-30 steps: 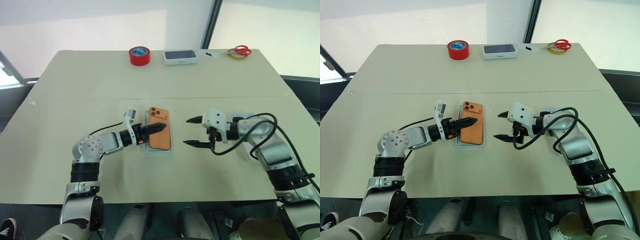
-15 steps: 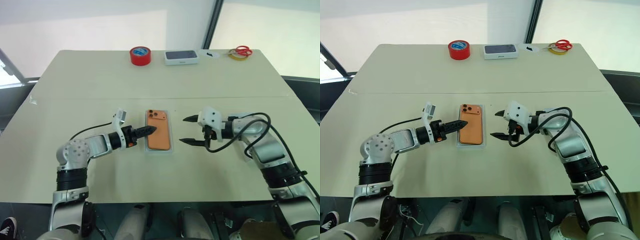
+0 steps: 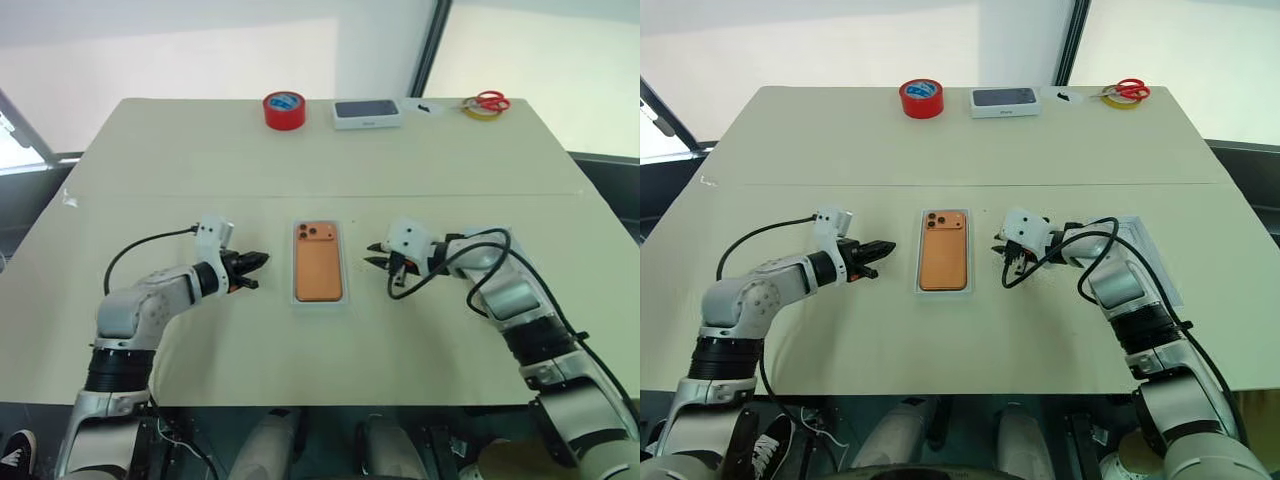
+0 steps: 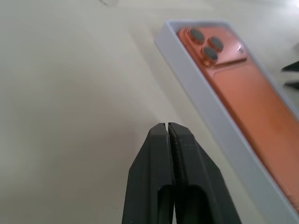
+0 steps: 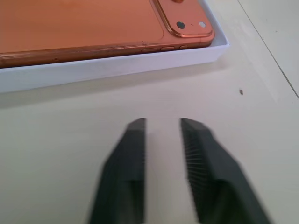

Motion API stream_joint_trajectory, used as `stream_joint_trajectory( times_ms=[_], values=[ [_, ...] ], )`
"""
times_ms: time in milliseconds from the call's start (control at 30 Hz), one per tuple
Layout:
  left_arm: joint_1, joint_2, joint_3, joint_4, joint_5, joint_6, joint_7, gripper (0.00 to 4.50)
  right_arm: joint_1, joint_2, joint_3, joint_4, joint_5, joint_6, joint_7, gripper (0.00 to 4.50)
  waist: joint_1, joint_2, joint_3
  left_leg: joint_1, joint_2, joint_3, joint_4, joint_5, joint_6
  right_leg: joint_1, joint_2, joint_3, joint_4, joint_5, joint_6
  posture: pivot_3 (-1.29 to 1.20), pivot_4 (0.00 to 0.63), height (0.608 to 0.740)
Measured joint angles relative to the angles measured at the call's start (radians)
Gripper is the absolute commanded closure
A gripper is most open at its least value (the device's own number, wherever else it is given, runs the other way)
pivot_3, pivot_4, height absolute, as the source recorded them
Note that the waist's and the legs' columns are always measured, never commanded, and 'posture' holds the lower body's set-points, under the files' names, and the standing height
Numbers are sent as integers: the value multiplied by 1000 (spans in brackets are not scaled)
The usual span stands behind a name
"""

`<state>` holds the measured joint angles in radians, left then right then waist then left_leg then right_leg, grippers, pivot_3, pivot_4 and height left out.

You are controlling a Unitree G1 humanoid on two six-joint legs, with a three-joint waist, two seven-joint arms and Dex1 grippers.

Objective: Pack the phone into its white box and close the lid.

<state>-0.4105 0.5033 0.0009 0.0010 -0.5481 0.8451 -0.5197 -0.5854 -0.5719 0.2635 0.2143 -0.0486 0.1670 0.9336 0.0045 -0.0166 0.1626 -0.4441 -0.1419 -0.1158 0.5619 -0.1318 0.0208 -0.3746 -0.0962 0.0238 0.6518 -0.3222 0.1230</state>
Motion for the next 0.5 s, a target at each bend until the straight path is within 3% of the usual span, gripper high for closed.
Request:
stream_joint_trajectory(
  times_ms=[300,500],
  values=[
    [-48,-82,-147,39,135,-112,-103,4500,38,-10,41,-38,-13,2,57,4453,24,1,-1,1,-1,0,2,0,0,2,-1,-1,0,0,0,0,150,740],
    [-132,-200,-203,176,193,-200,-181,4500,96,-124,-10,-98,4,26,92,4453,54,1,-1,-1,-2,-1,4,0,1,3,-2,-3,-1,0,0,0,150,740]
  ],
)
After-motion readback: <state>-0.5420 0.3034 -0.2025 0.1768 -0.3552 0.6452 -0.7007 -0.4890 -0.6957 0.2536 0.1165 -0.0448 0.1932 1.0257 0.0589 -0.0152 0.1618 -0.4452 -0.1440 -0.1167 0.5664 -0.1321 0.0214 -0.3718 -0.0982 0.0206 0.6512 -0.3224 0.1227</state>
